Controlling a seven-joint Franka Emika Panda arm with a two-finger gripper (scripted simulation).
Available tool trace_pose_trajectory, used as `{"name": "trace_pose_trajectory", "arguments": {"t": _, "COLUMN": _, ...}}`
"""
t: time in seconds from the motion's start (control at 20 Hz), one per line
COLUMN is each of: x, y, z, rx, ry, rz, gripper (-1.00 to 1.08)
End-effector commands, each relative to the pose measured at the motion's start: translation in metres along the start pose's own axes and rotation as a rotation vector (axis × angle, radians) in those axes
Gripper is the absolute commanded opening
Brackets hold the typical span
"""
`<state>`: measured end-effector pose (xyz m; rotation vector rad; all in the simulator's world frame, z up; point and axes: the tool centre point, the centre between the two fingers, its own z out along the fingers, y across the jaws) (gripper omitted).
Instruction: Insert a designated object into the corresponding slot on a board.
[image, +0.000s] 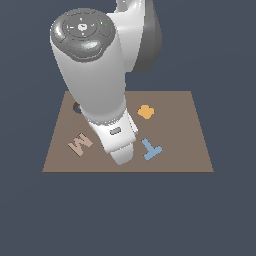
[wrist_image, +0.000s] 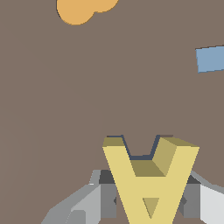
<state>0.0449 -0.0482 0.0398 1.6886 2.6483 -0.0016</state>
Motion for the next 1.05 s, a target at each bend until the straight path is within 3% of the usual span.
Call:
{"name": "trace_pose_trajectory", "arguments": {"t": 0.0, "x": -0.001, "y": 0.001, "z": 0.0, "rx": 0.0, "ry": 0.0, "rz": -0.013, "gripper": -1.0}}
{"name": "trace_pose_trajectory", "arguments": {"t": 0.5, "x": -0.001, "y": 0.002, "z": 0.01, "rx": 0.0, "ry": 0.0, "rz": -0.019, "gripper": -1.0}}
{"name": "trace_pose_trajectory", "arguments": {"t": 0.55, "x": -0.001, "y": 0.002, "z": 0.01, "rx": 0.0, "ry": 0.0, "rz": -0.019, "gripper": 1.0}}
{"name": "trace_pose_trajectory", "arguments": {"t": 1.0, "x": -0.001, "y": 0.002, "z": 0.01, "rx": 0.0, "ry": 0.0, "rz": -0.019, "gripper": 1.0}}
